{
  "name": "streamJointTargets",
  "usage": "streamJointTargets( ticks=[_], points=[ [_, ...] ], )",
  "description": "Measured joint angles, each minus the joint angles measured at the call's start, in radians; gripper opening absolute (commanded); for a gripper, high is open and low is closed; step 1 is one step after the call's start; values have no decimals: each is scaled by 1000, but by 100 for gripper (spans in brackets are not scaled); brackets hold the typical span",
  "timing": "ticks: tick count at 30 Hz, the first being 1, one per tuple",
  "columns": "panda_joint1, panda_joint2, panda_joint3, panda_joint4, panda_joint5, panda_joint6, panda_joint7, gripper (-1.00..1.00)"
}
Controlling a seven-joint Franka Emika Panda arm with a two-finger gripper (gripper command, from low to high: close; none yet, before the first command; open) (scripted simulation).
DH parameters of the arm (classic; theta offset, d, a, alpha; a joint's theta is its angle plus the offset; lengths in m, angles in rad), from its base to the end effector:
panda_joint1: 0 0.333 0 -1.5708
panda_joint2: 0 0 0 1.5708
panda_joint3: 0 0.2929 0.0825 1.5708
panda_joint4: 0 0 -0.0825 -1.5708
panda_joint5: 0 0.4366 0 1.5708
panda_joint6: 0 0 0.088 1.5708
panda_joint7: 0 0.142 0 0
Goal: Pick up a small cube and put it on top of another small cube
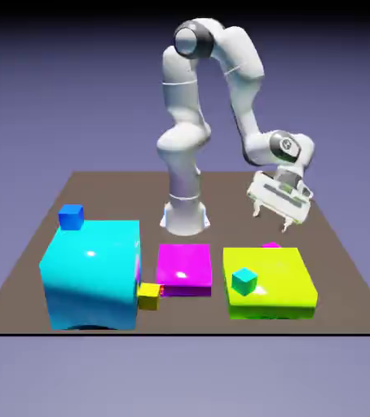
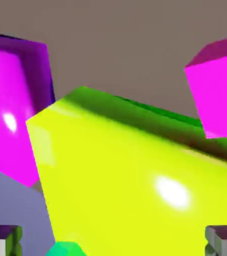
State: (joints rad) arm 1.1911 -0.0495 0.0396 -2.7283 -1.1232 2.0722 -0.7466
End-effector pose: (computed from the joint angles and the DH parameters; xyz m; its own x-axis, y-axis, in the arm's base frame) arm 0.1936 0.3237 0.1299 -0.6168 0.0869 -0.7823 0.3508 0.9201 -0.1744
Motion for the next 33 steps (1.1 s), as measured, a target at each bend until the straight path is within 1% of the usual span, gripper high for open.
streamJointTargets(
  ticks=[20,30,32,33],
  points=[
    [686,301,30,56,-658,-579,-870,0],
    [530,544,-180,-187,-933,-375,-1304,0],
    [544,547,-190,-203,-948,-374,-1322,0],
    [526,583,-211,-170,-985,-370,-1314,0]
  ],
)
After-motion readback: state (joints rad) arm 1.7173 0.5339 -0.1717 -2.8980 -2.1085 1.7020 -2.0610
